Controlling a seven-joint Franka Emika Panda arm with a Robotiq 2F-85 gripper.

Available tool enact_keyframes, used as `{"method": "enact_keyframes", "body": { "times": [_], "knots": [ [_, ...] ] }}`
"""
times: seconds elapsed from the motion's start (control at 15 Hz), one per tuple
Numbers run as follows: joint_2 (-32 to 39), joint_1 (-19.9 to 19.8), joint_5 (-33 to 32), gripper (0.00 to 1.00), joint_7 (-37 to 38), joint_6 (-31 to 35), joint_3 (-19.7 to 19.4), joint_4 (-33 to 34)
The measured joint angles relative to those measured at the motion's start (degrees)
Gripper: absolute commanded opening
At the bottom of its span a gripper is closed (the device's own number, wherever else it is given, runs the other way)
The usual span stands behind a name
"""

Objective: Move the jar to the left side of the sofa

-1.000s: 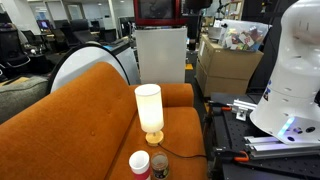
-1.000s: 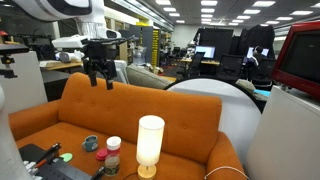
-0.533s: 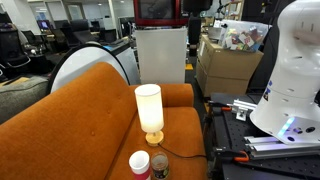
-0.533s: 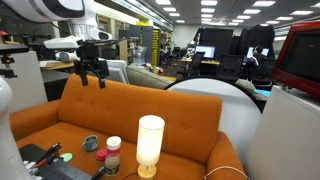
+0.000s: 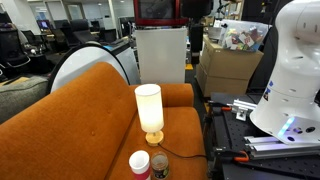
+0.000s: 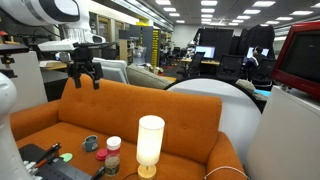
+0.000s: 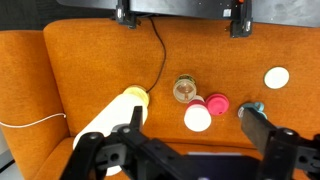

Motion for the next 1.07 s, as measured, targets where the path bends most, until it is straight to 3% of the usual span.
{"method": "enact_keyframes", "body": {
  "times": [0.2,0.4,0.8,1.07],
  "knots": [
    [0.23,0.34,0.09,1.00,-0.35,-0.31,0.02,0.04],
    [3.06,3.35,2.63,1.00,-2.77,-0.36,0.07,-0.21],
    [16.05,11.10,11.32,1.00,-11.76,0.02,0.07,-0.71],
    [21.44,12.34,12.81,1.00,-13.03,0.55,0.27,0.02]
  ]
}}
